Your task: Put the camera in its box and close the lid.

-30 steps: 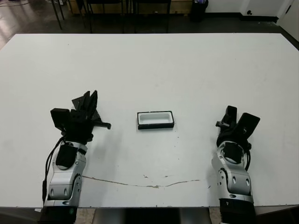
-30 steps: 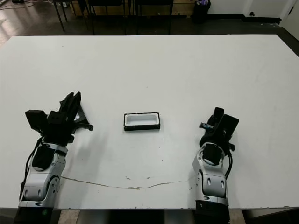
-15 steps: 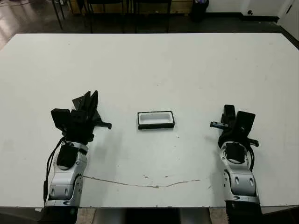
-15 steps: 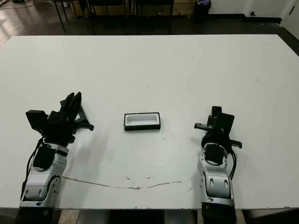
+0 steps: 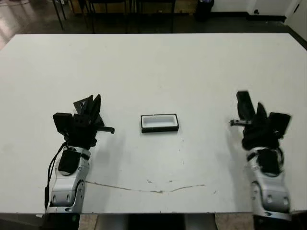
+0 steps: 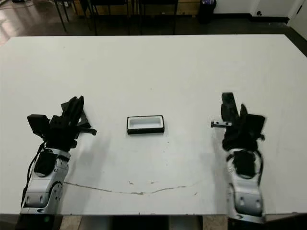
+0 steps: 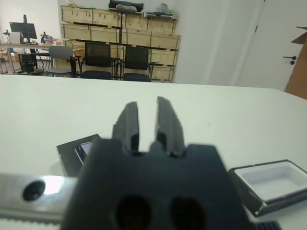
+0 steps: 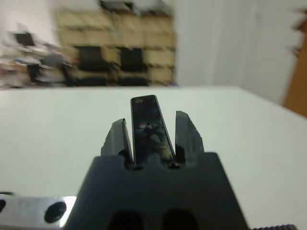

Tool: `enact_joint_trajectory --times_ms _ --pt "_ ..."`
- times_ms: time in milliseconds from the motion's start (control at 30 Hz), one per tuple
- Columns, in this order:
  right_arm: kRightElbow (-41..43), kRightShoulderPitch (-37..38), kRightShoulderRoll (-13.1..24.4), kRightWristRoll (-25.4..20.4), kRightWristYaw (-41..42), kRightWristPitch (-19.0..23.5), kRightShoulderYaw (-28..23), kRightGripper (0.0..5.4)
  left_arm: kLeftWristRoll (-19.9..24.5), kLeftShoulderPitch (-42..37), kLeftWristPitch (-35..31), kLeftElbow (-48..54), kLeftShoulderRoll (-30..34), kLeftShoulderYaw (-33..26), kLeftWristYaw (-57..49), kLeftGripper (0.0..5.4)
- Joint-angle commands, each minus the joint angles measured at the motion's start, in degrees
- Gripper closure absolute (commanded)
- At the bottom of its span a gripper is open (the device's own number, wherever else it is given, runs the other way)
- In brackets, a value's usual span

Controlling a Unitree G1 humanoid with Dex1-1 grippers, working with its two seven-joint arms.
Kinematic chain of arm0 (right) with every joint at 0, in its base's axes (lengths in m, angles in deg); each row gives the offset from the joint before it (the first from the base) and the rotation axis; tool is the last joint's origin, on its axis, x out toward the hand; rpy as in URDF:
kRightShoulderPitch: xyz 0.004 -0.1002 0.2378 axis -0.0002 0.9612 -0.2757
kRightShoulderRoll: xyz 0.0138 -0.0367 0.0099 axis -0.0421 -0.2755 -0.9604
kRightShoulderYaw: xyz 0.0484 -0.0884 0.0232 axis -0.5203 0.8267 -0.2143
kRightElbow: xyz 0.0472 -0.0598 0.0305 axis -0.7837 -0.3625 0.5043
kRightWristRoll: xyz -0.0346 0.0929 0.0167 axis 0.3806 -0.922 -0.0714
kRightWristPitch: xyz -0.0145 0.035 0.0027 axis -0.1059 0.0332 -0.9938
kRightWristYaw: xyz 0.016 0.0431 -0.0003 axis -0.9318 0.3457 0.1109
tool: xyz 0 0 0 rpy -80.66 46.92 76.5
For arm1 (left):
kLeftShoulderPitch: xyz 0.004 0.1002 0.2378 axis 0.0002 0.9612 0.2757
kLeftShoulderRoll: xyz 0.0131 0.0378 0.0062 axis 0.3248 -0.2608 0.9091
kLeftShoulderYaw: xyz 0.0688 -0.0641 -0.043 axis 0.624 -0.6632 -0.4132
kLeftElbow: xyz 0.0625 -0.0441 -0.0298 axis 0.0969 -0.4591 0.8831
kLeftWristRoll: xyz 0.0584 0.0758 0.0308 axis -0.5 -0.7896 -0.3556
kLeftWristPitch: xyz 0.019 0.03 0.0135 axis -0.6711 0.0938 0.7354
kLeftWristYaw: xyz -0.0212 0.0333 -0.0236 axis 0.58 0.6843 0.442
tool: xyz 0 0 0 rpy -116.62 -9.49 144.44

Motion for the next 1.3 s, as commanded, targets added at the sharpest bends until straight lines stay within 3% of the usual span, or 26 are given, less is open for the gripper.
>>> enact_joint_trajectory --times_ms 33,200,300,367,500,667,833,1300 --pt "-0.03 -1.34 4.16 -4.71 7.5 -0.6 -0.6 5.09 -0.1 0.94 -0.65 -0.54 0.37 -0.12 -0.18 5.4" --pt "-2.29 -6.07 9.2 -12.76 19.25 2.28 0.33 5.09 -0.38 0.88 -0.13 -0.69 0.4 -0.07 -0.2 5.4" --pt "-6.13 -10.97 12.8 -17.6 27.79 6.6 1.79 5.09 -0.66 0.74 0.08 -0.8 0.52 -0.07 -0.24 5.4" --pt "-9.98 -15.61 15.95 -18.42 33.61 9.85 4.11 5.1 -0.51 0.67 -0.19 -0.71 0.53 -0.15 -0.21 5.4" --pt "-21.0 -25.42 20.7 -15.7 46.13 11.65 10.6 5.1 -0.2 0.53 -0.87 -0.52 0.53 -0.25 -0.22 5.4" --pt "-34.97 -35.28 20.82 -10.55 59.28 10.26 18.84 5.1 -1.0 0.49 -0.52 -0.64 0.69 -0.1 -0.46 5.4" --pt "-39.98 -41.81 19.97 -3.15 66.19 9.44 26.95 5.11 -0.94 0.66 -0.95 -0.27 0.66 -0.06 -0.6 5.4" --pt "-46.2 -46.23 16.21 2.93 70.34 6.14 30.19 5.11 -1.32 1.04 -0.06 -0.66 0.67 0.23 -0.87 5.4"
